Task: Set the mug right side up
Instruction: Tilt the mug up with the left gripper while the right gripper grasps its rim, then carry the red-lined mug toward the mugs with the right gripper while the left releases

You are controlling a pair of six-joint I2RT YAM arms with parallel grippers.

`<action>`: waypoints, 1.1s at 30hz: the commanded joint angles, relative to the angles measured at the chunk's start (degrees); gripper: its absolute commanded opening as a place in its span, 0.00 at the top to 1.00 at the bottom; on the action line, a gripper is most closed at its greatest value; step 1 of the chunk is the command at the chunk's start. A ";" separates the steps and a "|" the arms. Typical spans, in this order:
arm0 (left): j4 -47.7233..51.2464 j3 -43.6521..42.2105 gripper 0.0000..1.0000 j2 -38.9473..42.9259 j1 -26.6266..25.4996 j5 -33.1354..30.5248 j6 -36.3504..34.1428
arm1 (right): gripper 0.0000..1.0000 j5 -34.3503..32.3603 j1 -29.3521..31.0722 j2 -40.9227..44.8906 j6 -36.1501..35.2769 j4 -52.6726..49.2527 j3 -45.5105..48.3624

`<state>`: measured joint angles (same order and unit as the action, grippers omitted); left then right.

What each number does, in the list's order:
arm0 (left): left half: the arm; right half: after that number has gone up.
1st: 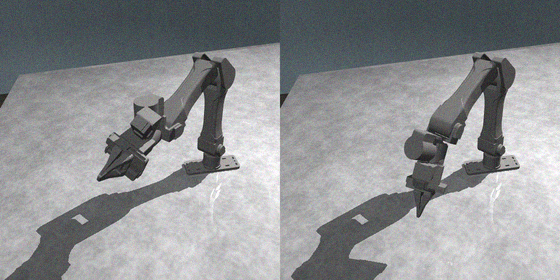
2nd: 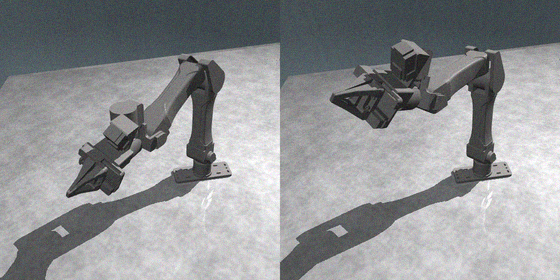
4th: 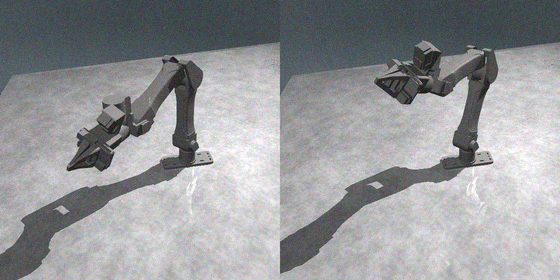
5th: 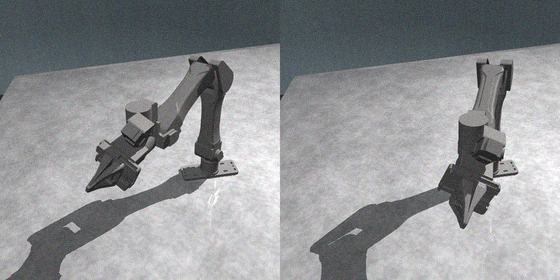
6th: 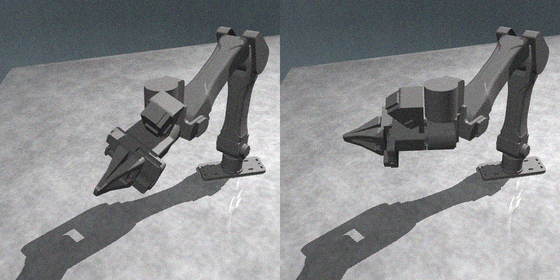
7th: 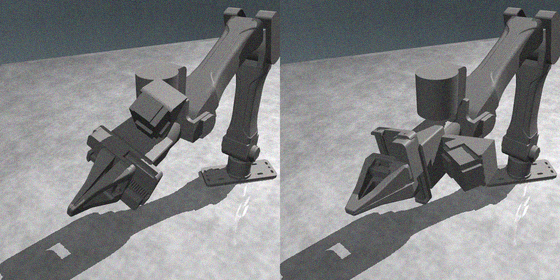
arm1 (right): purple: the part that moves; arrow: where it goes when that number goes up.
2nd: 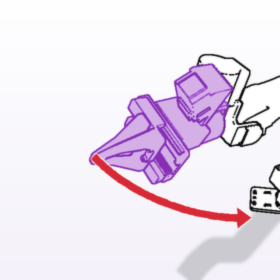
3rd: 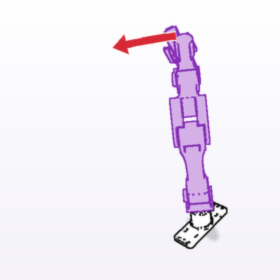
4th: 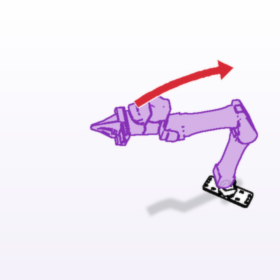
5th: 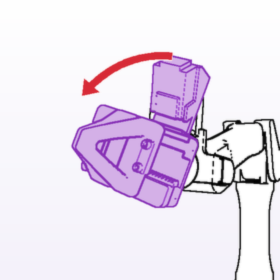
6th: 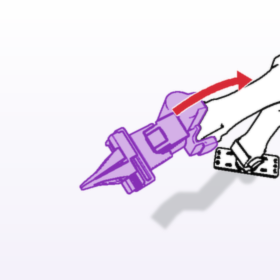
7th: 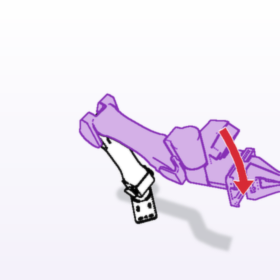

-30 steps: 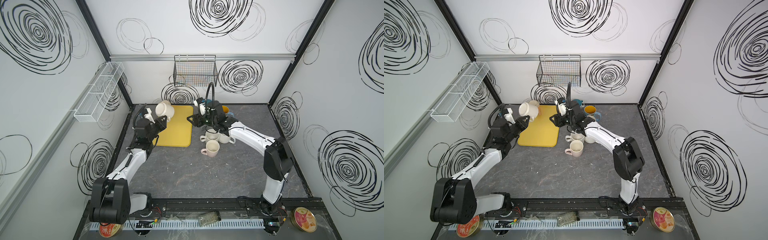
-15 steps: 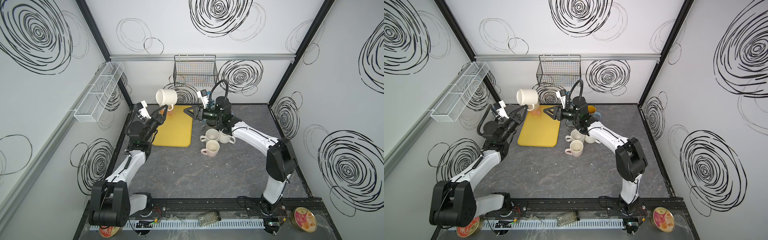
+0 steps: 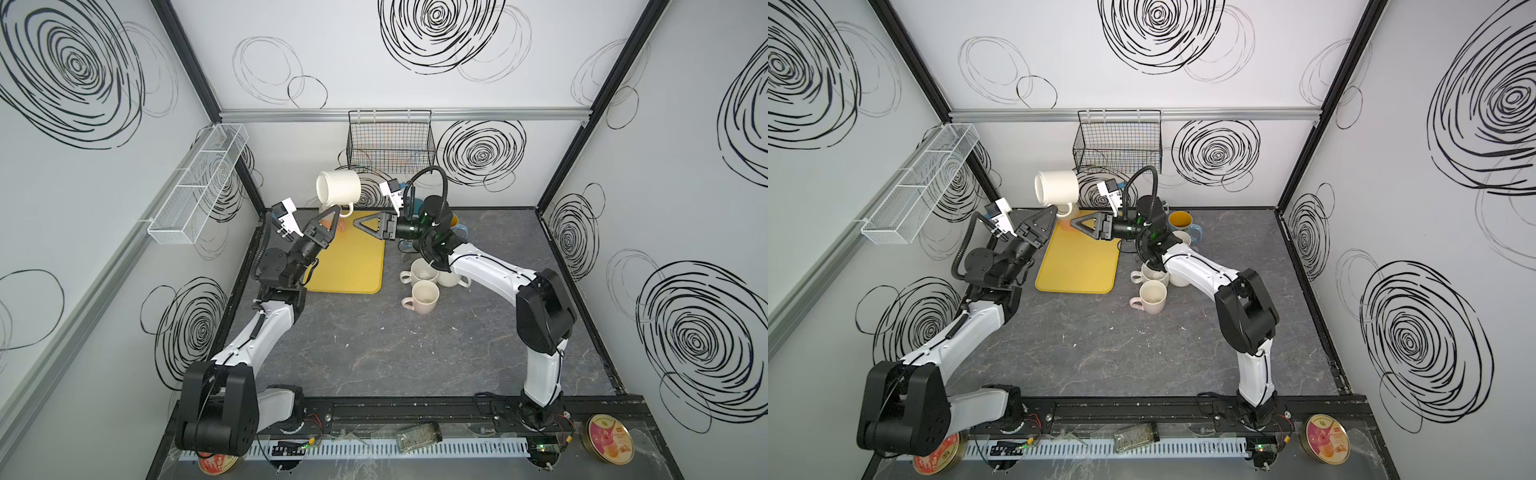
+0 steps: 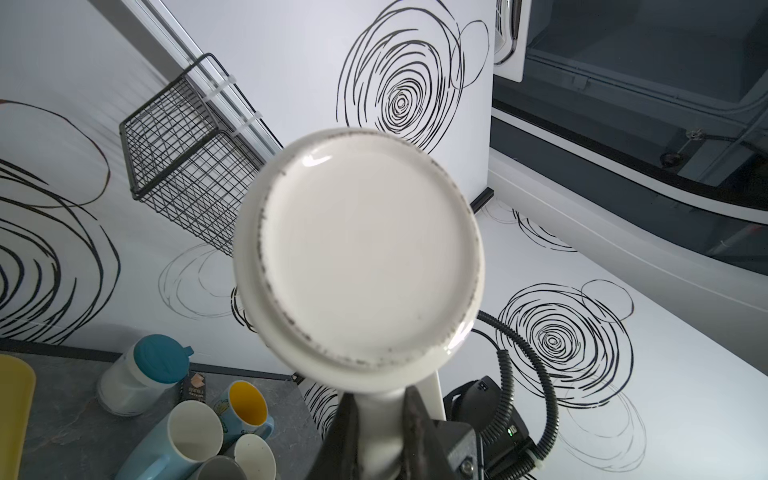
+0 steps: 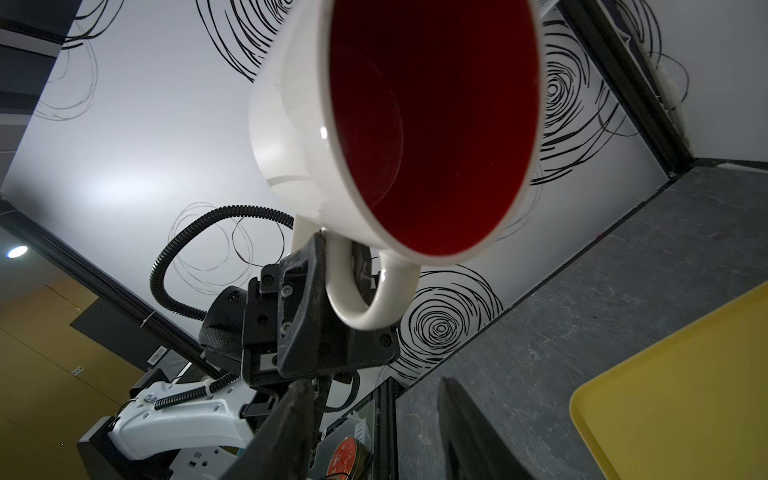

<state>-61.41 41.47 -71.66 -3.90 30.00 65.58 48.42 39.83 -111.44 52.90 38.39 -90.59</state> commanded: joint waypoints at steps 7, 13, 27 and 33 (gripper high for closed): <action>-11.70 1.86 1.00 1.69 -2.81 0.06 0.94 | 0.47 2.04 0.42 -1.81 7.95 9.40 -4.86; -12.08 1.86 1.00 2.22 -3.70 0.14 1.43 | 0.48 1.68 0.04 -2.61 10.98 12.70 -5.34; -9.14 -0.38 1.00 4.07 -4.28 0.41 0.55 | 0.64 2.29 -0.46 -2.13 11.78 17.17 -5.24; -7.54 -1.17 1.00 4.89 -4.36 1.06 0.20 | 0.90 1.99 -0.55 -0.65 9.96 18.92 -2.73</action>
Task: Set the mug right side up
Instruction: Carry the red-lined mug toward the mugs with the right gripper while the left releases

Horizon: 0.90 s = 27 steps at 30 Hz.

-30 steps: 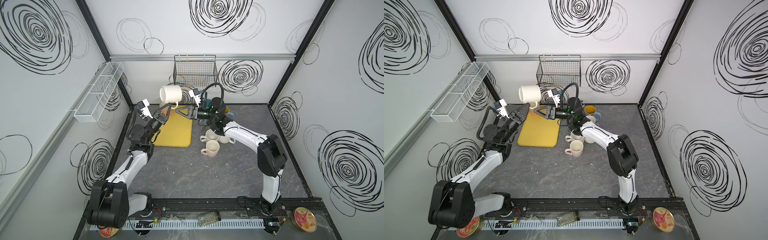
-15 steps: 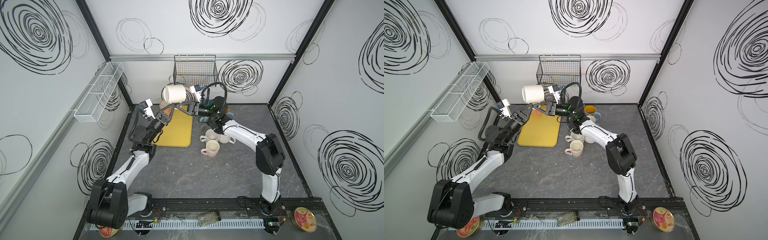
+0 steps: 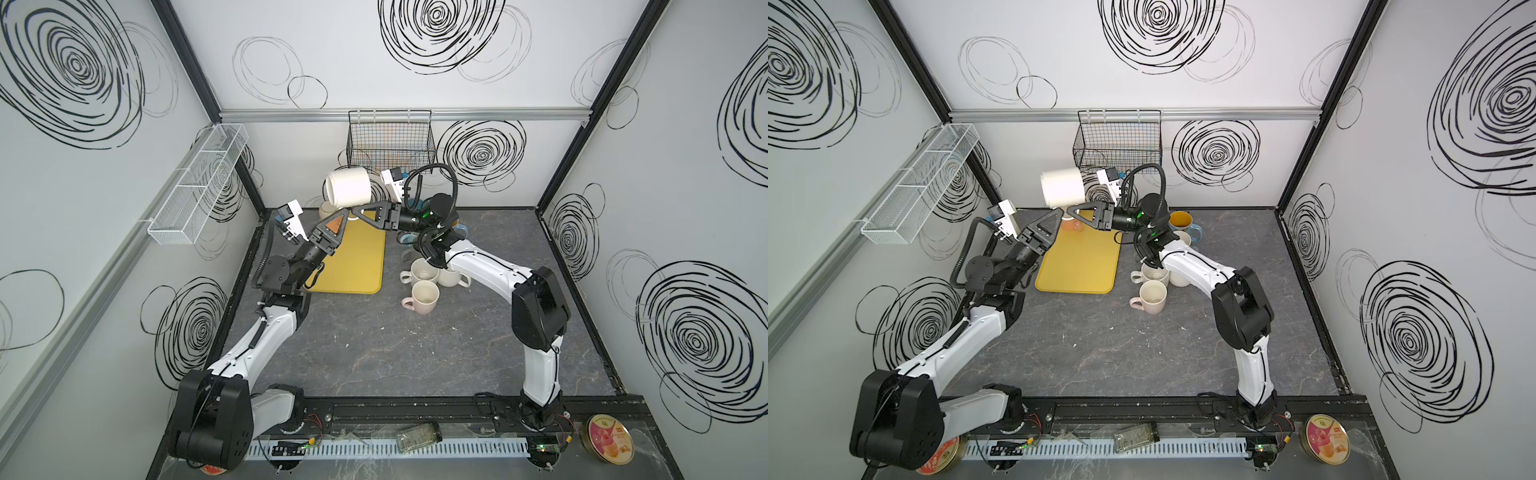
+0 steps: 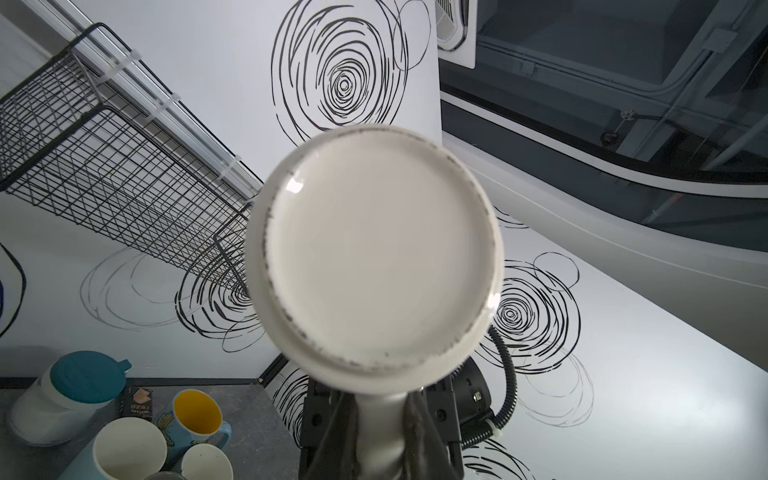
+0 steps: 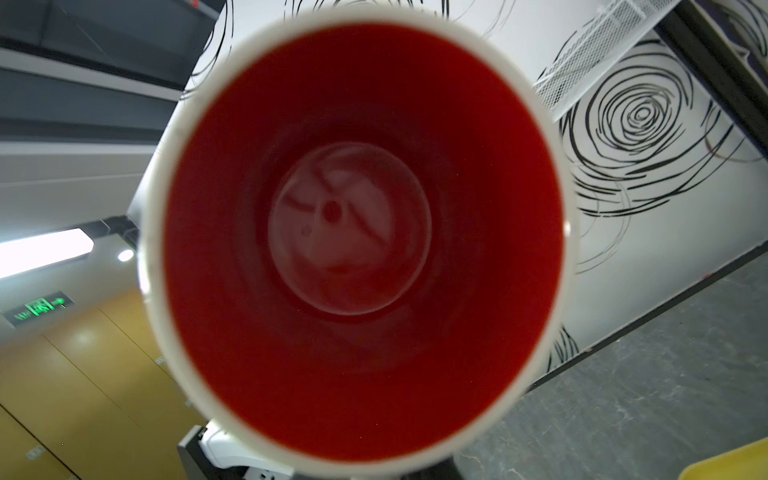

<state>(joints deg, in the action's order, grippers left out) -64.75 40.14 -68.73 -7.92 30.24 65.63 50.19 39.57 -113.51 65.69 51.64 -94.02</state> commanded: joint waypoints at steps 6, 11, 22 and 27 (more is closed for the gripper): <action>0.44 -0.92 0.90 4.46 -0.43 2.18 -1.94 | 1.00 1.87 -0.22 1.81 -5.28 6.52 1.26; 8.59 -0.98 0.68 8.12 -0.10 3.19 -7.07 | 1.00 2.80 -0.60 4.32 -13.13 1.52 3.17; 25.72 -2.65 0.55 13.56 1.68 5.56 -15.56 | 1.00 -8.92 -5.00 20.00 -51.37 -39.64 10.56; 26.96 -6.20 0.54 15.27 1.60 3.84 -16.85 | 1.00 -24.03 -5.54 29.65 -71.80 -55.47 16.24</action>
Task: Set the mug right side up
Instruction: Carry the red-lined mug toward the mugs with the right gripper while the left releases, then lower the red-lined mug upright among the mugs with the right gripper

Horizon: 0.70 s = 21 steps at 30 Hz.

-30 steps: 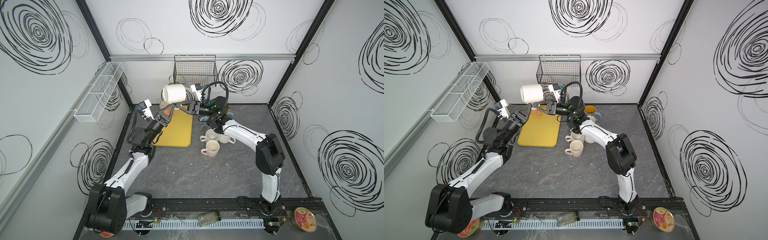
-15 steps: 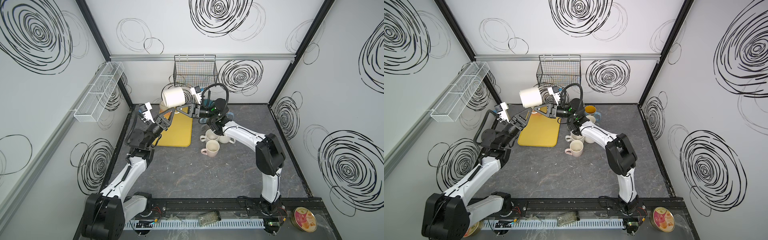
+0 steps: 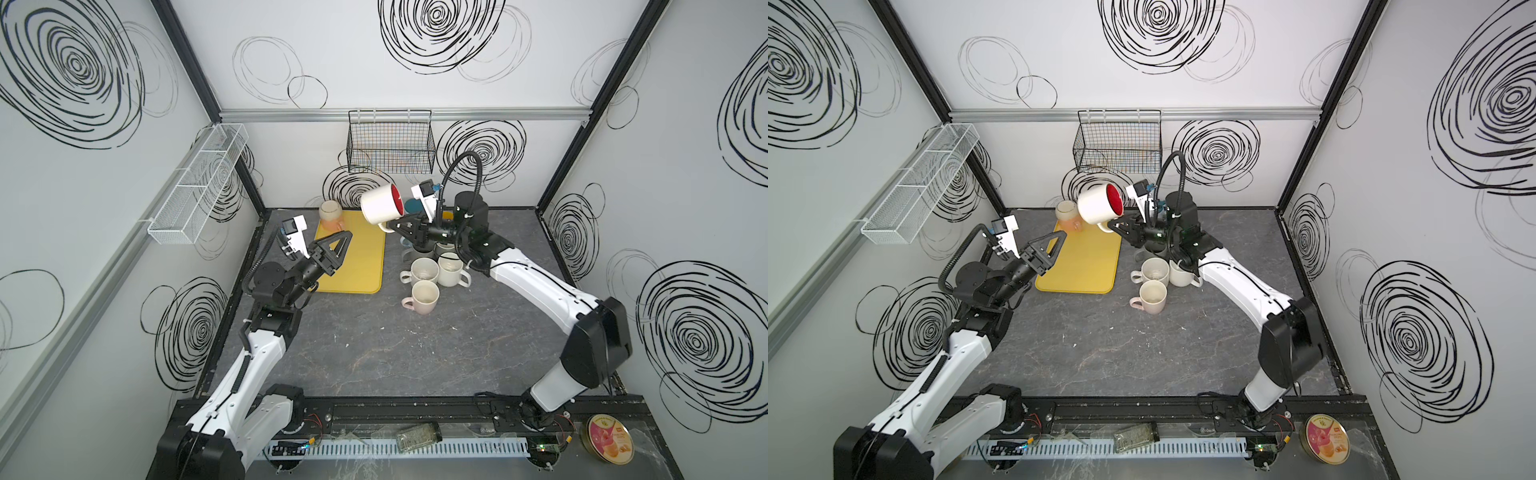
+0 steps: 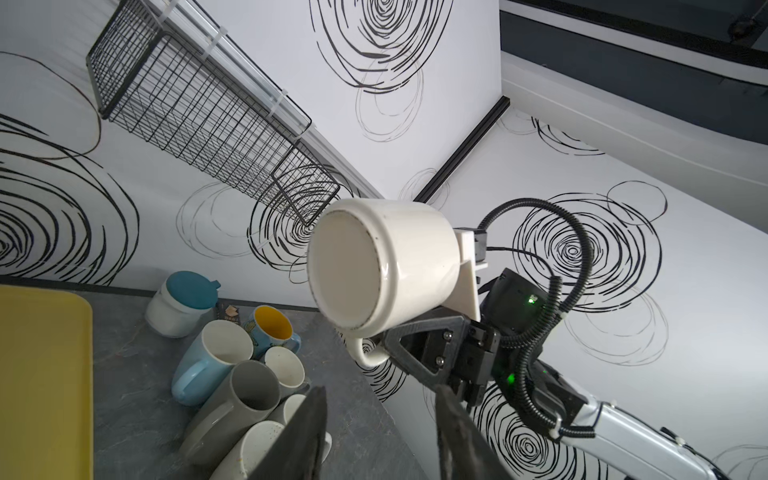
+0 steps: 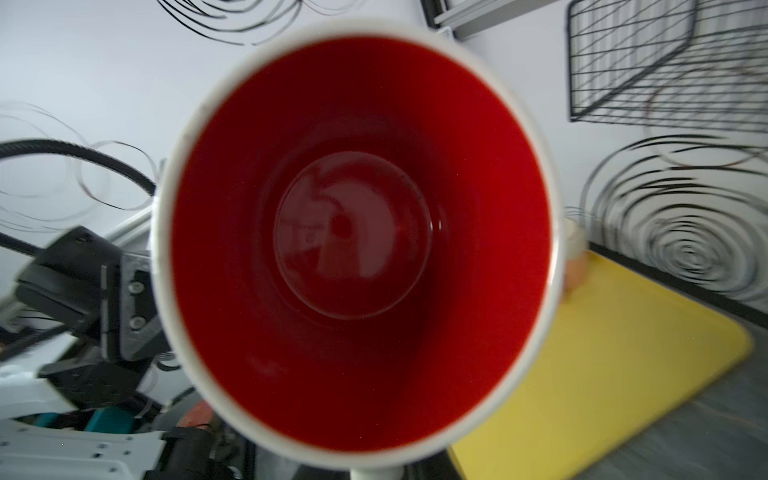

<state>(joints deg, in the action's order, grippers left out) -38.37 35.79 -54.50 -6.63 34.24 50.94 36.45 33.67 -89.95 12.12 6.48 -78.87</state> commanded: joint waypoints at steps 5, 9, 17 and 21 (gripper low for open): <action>0.71 -3.23 0.54 -0.67 0.09 -0.76 -2.73 | 1.00 -21.00 -0.71 15.59 -24.68 -18.49 6.59; 0.49 -4.61 0.54 -2.40 -1.14 -1.29 -3.12 | 1.00 -26.76 -0.86 22.01 -30.97 -25.67 10.48; 0.18 -4.21 0.54 -6.13 -2.33 -0.60 -3.34 | 1.00 -41.13 -1.75 30.85 -43.41 -41.67 15.48; -0.20 -2.07 0.54 -9.77 -2.41 1.82 -3.64 | 1.00 -39.81 -4.91 35.51 -45.21 -41.73 21.50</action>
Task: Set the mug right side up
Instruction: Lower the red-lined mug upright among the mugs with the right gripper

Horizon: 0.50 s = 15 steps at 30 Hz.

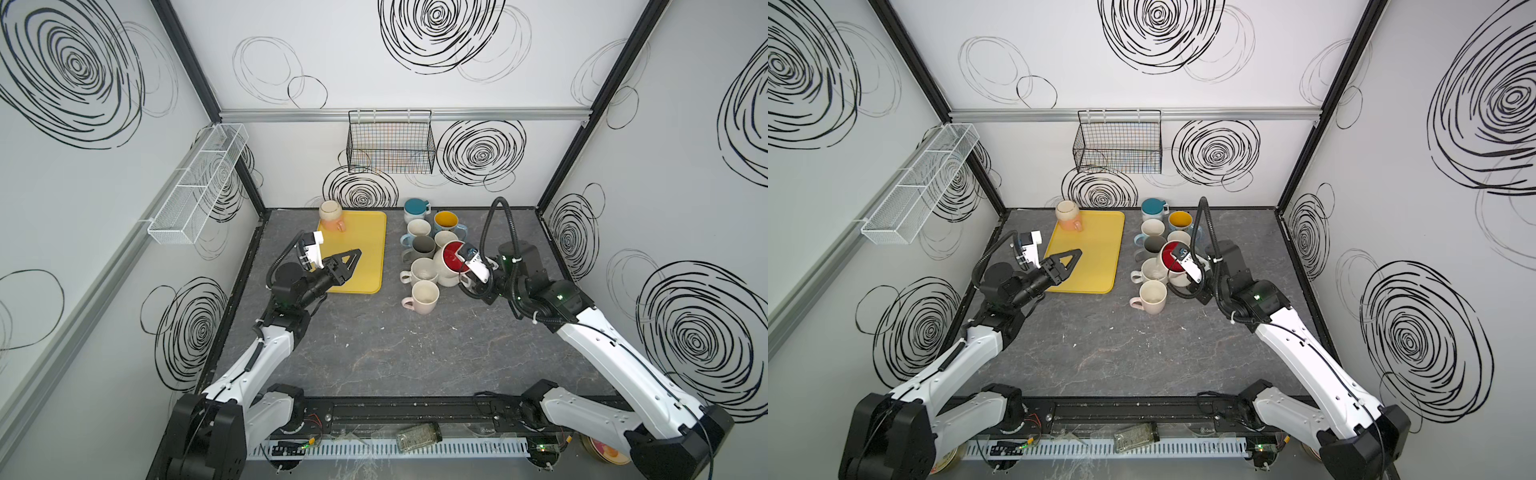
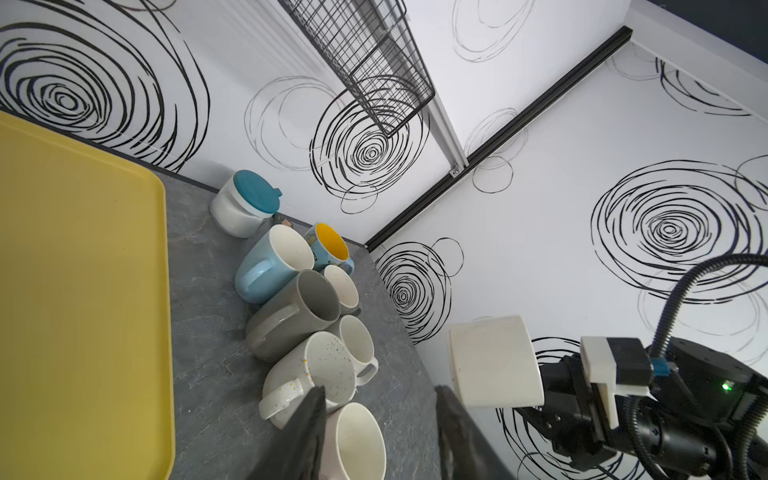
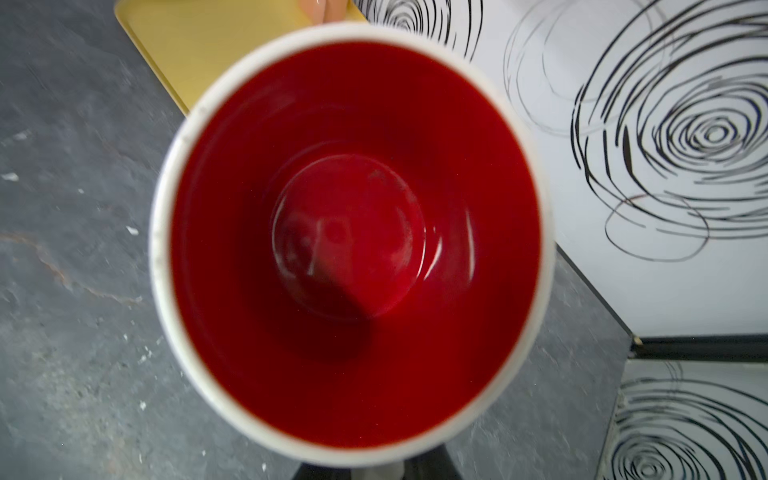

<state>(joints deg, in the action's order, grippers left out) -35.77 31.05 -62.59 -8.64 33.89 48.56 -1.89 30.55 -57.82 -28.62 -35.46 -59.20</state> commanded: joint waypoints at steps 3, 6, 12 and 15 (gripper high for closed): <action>-3.56 3.45 0.54 -4.05 -0.31 3.61 -1.10 | 1.00 6.68 -5.22 5.41 -5.94 1.59 5.67; -4.93 3.58 0.54 -5.65 -0.23 4.86 -0.51 | 1.00 10.33 -8.21 5.13 -5.39 1.74 7.25; -5.45 2.26 0.54 -5.85 0.51 5.48 -0.91 | 1.00 10.04 -10.65 -0.02 -6.56 1.89 9.10; -5.70 1.37 0.54 -5.67 1.23 5.78 -0.83 | 1.00 9.36 -10.64 -2.22 -5.50 3.46 9.46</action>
<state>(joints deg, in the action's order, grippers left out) -37.45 32.71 -68.51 -8.23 38.20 48.42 5.91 20.10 -59.51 -33.76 -37.01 -49.78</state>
